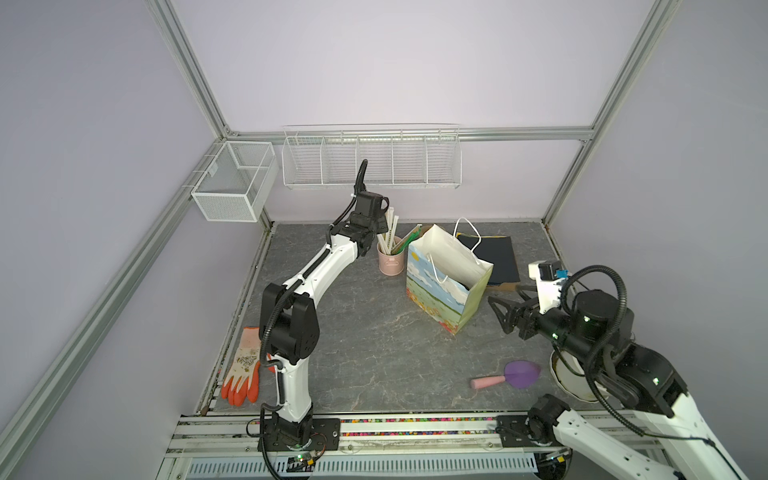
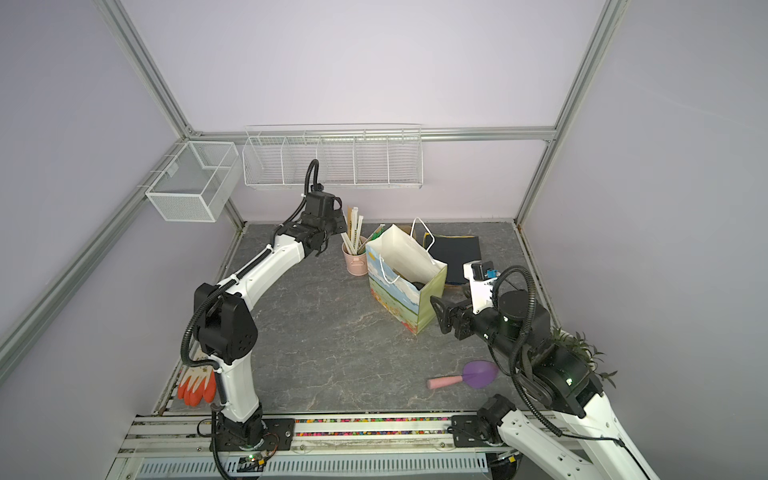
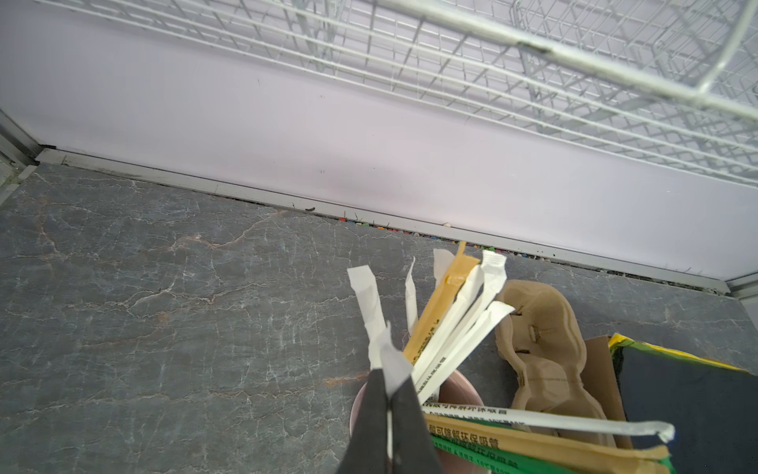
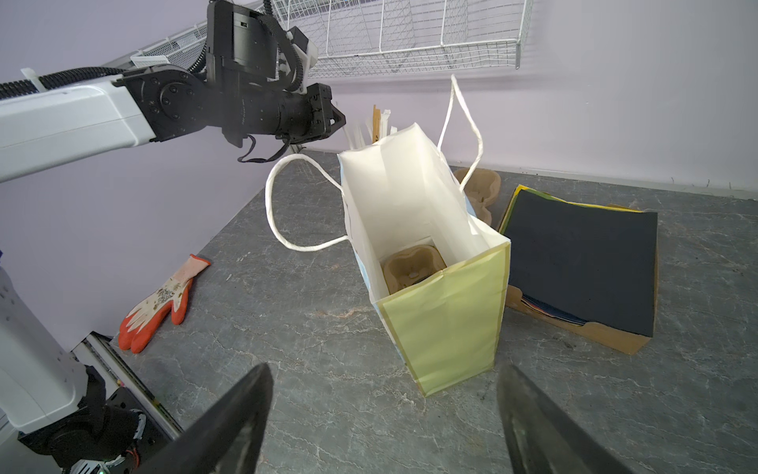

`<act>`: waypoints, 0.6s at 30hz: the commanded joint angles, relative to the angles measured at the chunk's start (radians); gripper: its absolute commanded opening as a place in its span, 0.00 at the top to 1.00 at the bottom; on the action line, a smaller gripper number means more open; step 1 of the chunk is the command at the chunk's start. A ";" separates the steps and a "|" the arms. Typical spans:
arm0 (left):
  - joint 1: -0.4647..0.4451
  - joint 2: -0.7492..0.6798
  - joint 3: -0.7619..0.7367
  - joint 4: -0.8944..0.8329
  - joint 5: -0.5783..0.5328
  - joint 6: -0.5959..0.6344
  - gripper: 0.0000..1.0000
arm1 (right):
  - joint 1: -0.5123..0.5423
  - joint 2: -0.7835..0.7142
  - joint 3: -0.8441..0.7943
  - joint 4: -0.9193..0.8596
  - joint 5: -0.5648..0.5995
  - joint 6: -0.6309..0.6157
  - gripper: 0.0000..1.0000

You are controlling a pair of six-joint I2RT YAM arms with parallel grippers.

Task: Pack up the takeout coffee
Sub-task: 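Pull the white straw up out of the pink cup with the left gripper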

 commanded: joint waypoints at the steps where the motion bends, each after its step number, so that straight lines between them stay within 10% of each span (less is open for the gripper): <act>1: -0.003 -0.037 -0.014 0.013 -0.005 -0.010 1.00 | -0.003 -0.010 -0.014 0.006 -0.008 0.010 0.12; 18: -0.033 -0.267 0.007 -0.005 -0.016 0.067 1.00 | -0.002 0.006 0.013 -0.001 0.027 0.009 0.12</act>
